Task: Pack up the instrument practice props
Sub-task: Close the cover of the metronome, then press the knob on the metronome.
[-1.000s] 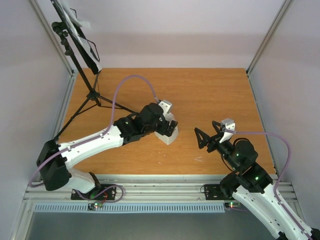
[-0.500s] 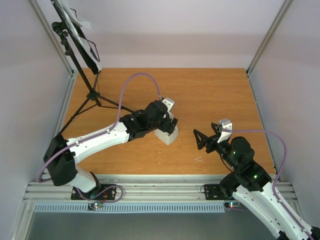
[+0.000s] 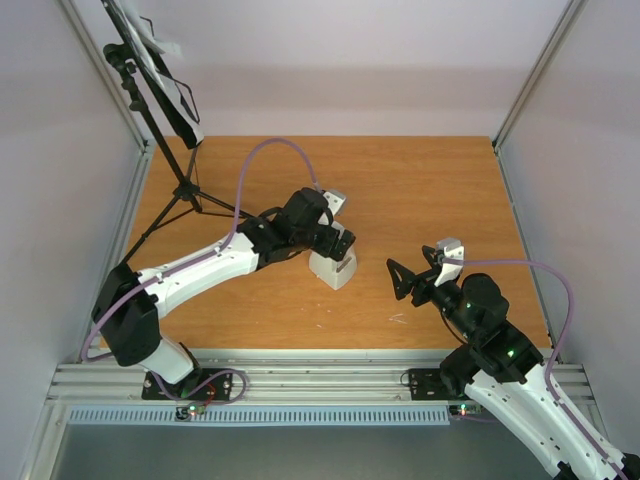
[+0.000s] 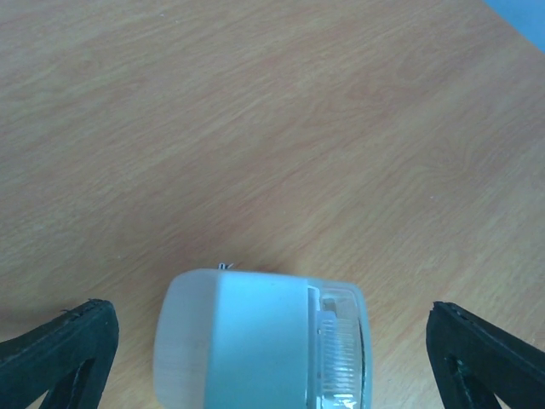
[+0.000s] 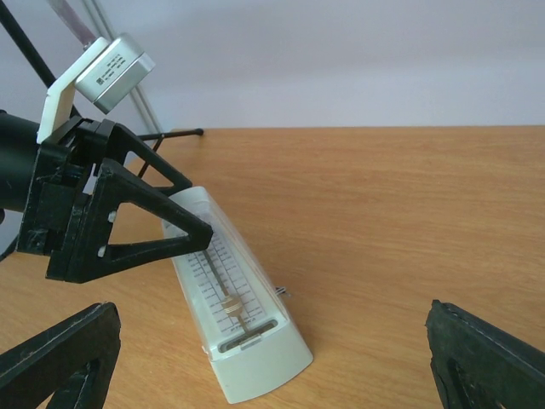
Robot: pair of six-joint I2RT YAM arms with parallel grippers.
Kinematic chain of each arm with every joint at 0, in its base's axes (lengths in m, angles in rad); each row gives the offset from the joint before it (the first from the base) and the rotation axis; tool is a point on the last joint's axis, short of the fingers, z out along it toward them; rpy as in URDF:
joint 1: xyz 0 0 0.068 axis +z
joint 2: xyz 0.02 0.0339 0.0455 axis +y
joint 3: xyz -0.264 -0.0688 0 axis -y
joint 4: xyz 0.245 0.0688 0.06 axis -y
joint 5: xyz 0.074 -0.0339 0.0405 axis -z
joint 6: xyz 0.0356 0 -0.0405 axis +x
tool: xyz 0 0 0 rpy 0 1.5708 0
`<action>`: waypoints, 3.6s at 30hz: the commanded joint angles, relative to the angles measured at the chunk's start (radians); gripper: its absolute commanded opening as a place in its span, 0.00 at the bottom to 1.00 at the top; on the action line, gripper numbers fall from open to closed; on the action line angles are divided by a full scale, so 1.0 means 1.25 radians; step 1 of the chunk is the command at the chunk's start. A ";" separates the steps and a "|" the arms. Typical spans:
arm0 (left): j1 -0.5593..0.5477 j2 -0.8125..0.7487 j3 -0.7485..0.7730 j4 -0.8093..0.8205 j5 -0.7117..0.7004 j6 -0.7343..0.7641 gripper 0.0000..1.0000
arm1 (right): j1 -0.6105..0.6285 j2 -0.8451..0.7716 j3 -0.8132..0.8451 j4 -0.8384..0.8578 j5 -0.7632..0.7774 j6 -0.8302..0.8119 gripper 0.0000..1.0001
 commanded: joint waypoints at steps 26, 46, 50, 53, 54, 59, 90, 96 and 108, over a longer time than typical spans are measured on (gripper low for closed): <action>0.007 0.031 0.010 0.001 0.011 0.035 0.57 | -0.004 0.006 0.014 -0.003 -0.005 -0.015 0.98; 0.007 0.035 0.009 0.000 0.009 0.051 0.67 | -0.004 0.007 0.013 -0.002 -0.005 -0.016 0.98; 0.007 0.022 0.004 0.008 0.006 0.049 0.93 | -0.004 0.006 0.013 -0.003 -0.002 -0.017 0.98; 0.006 -0.002 -0.009 0.020 0.005 0.049 0.98 | -0.004 0.006 0.013 -0.001 -0.004 -0.017 0.98; 0.006 -0.014 -0.020 0.030 0.001 0.048 0.99 | -0.004 0.006 0.013 -0.001 -0.004 -0.017 0.99; 0.006 -0.119 -0.132 0.101 -0.020 0.021 0.99 | -0.004 0.012 0.012 0.003 0.001 -0.013 0.98; 0.052 -0.301 -0.649 0.508 0.224 -0.151 0.99 | 0.076 0.844 0.594 -0.243 -0.142 -0.152 0.91; 0.052 -0.312 -0.646 0.481 0.214 -0.150 0.99 | 0.079 0.928 0.621 -0.224 -0.110 -0.184 0.83; 0.053 -0.226 -0.606 0.492 0.216 -0.129 0.99 | 0.092 0.988 0.648 -0.230 -0.059 -0.196 0.60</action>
